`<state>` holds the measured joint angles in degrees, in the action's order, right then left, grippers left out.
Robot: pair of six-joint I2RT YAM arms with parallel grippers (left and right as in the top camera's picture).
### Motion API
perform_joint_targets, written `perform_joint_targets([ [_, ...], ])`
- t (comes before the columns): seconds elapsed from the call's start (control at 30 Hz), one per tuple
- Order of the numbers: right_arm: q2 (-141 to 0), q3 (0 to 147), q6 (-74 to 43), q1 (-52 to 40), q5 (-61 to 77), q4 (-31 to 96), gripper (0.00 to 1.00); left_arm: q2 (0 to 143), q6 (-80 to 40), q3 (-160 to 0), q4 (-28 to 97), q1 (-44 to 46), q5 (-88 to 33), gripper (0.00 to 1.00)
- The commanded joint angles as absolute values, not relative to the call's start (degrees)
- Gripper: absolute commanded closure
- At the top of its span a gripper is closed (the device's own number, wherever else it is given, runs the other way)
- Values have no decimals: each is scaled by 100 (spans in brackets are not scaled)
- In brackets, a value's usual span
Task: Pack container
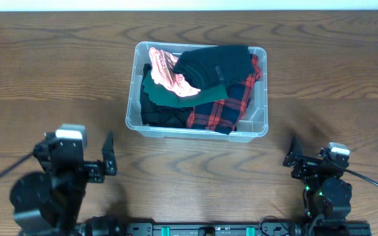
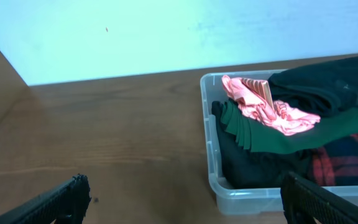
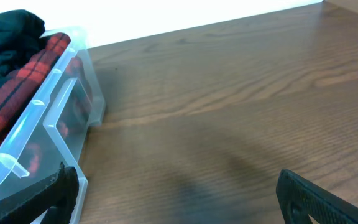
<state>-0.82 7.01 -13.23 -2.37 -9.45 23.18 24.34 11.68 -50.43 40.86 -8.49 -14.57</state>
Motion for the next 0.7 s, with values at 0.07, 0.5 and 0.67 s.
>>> perform_joint_targets([
  [0.07, -32, 679, -1391, -198, -943, 2311, 1, 1588, 1236, -4281, 3889, -825, -1393, 2],
  [0.5, -32, 679, -1391, -200, -943, 2311, 1, 482, 1192, -3247, 3632, -534, -1391, 2],
  [0.67, -32, 679, -1391, -200, -943, 2311, 1, 248, 1192, -2910, 3428, -467, -1391, 2],
])
